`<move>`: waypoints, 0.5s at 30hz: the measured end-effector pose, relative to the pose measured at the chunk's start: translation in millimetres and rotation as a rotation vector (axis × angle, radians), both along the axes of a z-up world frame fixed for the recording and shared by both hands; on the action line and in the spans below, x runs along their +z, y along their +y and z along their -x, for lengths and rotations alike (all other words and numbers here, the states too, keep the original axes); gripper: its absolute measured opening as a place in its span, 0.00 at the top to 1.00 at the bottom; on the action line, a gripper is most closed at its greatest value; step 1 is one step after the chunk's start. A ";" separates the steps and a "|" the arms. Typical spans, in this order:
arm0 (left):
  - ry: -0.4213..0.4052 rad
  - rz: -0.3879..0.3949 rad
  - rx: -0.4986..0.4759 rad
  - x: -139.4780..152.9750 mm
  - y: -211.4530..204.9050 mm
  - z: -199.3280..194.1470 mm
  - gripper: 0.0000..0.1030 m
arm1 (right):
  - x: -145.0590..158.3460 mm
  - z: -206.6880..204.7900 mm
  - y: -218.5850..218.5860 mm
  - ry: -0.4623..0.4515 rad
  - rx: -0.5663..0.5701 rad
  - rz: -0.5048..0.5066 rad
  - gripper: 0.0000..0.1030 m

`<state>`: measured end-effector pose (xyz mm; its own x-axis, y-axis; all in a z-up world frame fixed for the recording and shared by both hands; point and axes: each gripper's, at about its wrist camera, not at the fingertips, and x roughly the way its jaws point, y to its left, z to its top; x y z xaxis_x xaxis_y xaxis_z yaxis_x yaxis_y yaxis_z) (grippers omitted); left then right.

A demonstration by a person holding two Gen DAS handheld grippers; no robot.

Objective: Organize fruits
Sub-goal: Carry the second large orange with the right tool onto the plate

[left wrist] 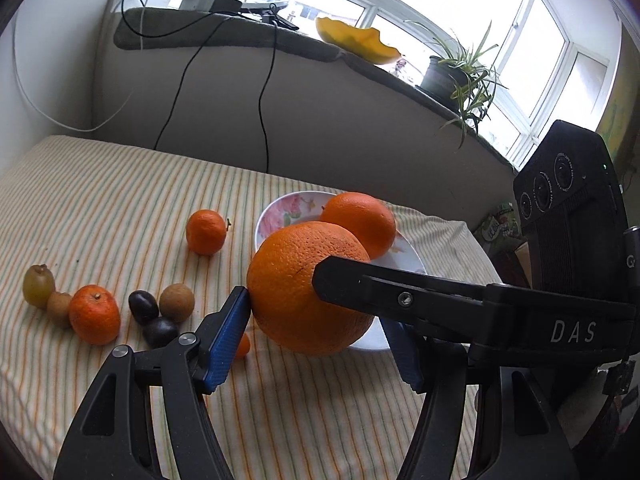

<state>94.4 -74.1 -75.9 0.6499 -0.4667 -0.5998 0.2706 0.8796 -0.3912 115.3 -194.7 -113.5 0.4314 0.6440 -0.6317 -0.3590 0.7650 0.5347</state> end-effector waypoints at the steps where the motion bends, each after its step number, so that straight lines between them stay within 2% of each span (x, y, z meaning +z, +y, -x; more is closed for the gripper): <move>1: 0.000 -0.001 -0.003 0.3 -1.6 0.3 0.38 | 0.4 -1.0 -1.4 -0.002 -0.005 0.001 0.36; 15: 0.006 -0.020 -0.038 -0.1 -13.4 -5.7 0.38 | -6.9 -8.4 -19.1 0.039 -0.037 -0.048 0.36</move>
